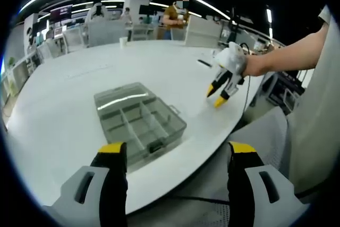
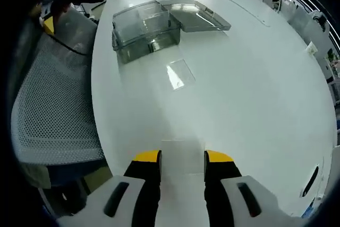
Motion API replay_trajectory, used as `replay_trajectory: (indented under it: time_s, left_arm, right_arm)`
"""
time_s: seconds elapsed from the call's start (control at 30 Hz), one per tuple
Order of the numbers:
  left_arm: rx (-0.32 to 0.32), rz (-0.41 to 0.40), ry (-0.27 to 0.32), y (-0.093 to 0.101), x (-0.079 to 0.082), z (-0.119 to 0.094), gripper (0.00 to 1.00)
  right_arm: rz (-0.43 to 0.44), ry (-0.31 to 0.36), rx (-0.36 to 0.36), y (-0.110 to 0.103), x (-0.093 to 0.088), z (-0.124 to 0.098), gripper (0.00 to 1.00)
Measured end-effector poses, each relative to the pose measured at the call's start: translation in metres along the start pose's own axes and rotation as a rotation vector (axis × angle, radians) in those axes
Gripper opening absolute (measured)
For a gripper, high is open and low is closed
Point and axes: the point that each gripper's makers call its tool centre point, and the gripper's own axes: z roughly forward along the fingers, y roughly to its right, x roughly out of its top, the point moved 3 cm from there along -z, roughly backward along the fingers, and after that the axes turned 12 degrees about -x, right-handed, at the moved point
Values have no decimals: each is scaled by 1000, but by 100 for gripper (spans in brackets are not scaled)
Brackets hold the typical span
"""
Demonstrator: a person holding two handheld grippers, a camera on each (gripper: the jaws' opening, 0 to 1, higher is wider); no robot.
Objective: Insert the divider into the dual guide fixture by aligning both edges with the guide slots and pushing it downward to the bottom, including one-sided entry, uneven engagement, binding, and posture correction.
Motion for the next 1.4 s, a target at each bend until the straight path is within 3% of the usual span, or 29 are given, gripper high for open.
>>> replay_trajectory:
  time_s: [0.73, 1.07, 1.4]
  left_arm:
    - [-4, -3, 12, 1, 1, -1, 76]
    - [-11, -2, 11, 4, 1, 0, 76]
    - [-12, -1, 13, 3, 1, 0, 76]
  right_arm:
    - [40, 110, -59, -21, 24, -22, 27]
    - [118, 168, -74, -18, 30, -29, 27]
    - [116, 193, -89, -20, 37, -36, 27]
